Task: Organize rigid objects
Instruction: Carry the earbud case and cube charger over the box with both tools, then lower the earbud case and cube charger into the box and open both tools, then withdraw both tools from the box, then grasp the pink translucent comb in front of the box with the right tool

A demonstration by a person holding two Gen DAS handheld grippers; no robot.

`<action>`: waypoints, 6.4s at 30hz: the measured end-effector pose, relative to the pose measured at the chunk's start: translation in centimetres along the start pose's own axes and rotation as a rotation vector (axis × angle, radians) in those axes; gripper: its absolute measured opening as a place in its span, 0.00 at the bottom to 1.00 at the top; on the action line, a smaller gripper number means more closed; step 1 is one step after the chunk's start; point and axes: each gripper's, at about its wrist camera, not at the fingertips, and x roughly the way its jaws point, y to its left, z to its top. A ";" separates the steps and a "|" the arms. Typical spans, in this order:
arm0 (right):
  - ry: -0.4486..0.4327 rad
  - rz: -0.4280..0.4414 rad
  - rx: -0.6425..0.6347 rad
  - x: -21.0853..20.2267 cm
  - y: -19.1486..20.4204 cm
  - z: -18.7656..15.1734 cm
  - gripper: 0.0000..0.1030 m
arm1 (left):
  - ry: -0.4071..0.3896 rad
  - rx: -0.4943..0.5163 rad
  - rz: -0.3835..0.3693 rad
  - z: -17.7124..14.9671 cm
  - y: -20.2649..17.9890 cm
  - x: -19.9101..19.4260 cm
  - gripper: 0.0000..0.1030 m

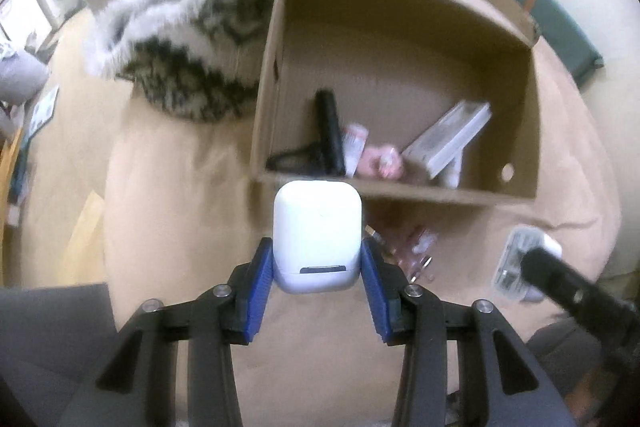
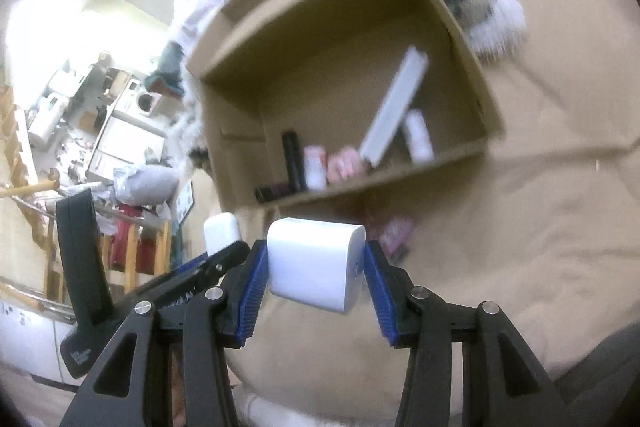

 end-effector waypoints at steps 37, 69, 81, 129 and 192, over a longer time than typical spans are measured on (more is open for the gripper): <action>0.061 -0.197 -0.123 9.3 -2.0 10.4 0.49 | -0.022 0.095 0.022 8.9 -3.3 10.5 0.38; -0.002 -0.141 -0.104 8.0 -2.1 11.3 0.85 | -0.064 0.059 0.074 9.2 -3.1 8.4 0.65; 0.003 -0.131 -0.097 8.1 -2.0 11.2 0.85 | -0.089 0.049 0.085 9.3 -3.2 7.5 0.65; 0.221 -0.212 -0.063 9.8 -4.5 2.0 0.82 | -0.021 -0.230 0.057 1.4 2.6 3.1 0.65; -0.125 -0.154 -0.261 -0.1 -0.8 3.5 0.35 | 0.206 -0.196 0.058 0.6 -5.6 14.0 0.48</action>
